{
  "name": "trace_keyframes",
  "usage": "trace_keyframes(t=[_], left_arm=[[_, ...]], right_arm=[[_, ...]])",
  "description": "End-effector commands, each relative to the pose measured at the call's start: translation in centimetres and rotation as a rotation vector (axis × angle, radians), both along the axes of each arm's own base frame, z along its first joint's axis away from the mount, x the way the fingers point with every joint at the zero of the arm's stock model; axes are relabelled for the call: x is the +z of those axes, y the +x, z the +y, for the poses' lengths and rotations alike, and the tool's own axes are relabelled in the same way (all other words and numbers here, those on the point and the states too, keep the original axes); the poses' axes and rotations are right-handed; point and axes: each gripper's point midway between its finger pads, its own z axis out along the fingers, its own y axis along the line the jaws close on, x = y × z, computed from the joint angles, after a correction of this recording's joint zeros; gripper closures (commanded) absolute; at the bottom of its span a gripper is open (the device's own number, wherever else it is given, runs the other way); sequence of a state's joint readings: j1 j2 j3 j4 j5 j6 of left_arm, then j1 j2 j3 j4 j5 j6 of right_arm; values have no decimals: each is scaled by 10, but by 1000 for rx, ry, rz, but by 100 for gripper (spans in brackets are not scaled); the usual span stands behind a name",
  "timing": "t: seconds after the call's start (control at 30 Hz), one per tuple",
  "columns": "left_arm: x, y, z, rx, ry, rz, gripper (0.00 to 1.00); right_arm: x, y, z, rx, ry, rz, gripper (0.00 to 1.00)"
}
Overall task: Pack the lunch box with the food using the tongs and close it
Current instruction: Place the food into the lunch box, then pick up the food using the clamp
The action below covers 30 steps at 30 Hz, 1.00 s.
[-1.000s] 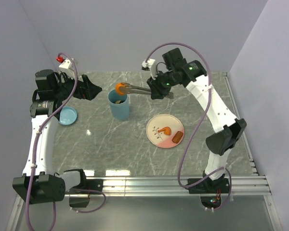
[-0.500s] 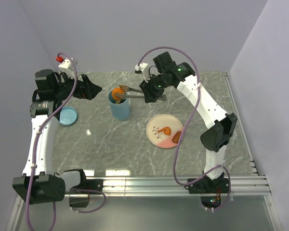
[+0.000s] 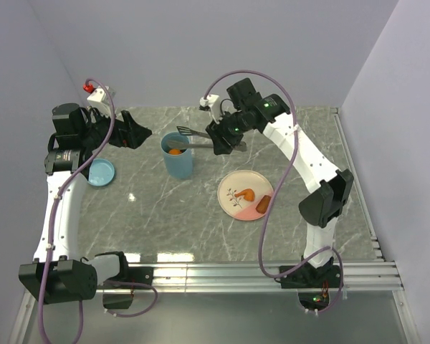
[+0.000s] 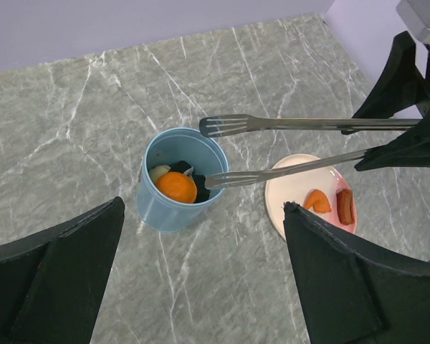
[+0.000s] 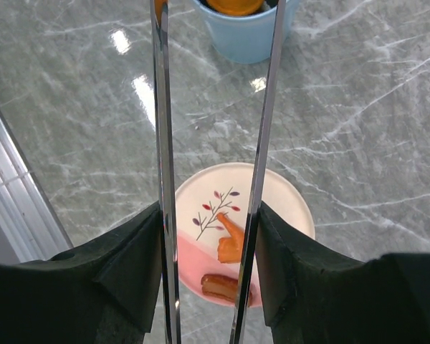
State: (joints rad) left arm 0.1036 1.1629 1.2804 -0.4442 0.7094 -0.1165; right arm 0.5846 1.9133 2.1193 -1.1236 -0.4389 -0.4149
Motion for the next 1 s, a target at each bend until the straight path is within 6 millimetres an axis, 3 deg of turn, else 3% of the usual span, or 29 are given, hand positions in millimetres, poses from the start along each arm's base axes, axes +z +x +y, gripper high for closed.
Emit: trace_keyframes(t=[0.0,0.03,0.1,0.13,0.2,0.23,0.3,0.33,0.4,0.5,0.7,0.97], left_arm=[[19,0,1,2,16,-62,1],[19,0,2,3,17,-63,1],[20,-1,1,-1,19,-65,1],[20,-2,1,-2,19,-66,1],[20,-3,0,-6,16,-68,1],[20,-4,0,-7,14,-68,1],[21,-5,-1,-11,11,-71,1],[21,-5,-1,-10,10,-73,1],[22,-6,-3,-20,5,-72,0],[21,-6,-3,-23,3,-69,1],[16,-6,-4,-32,1,-63,1],[18,-4,-3,-35,16,-70,1]], right_arm=[[28,-15,-18,27,38,-46,44],[34,-22,-26,29,43,-50,44],[21,-31,-49,27,15,1,44],[26,-38,-59,27,16,-8,44],[5,-47,-88,8,-39,48,45],[7,-53,-101,1,-47,38,45],[-16,-68,-128,1,-114,92,46],[-18,-73,-141,-11,-148,77,46],[-39,-85,-162,-23,-221,121,46],[-54,-96,-186,-71,-288,138,46],[-76,-111,-208,-59,-386,143,47],[-89,-96,-214,-111,-447,169,46]])
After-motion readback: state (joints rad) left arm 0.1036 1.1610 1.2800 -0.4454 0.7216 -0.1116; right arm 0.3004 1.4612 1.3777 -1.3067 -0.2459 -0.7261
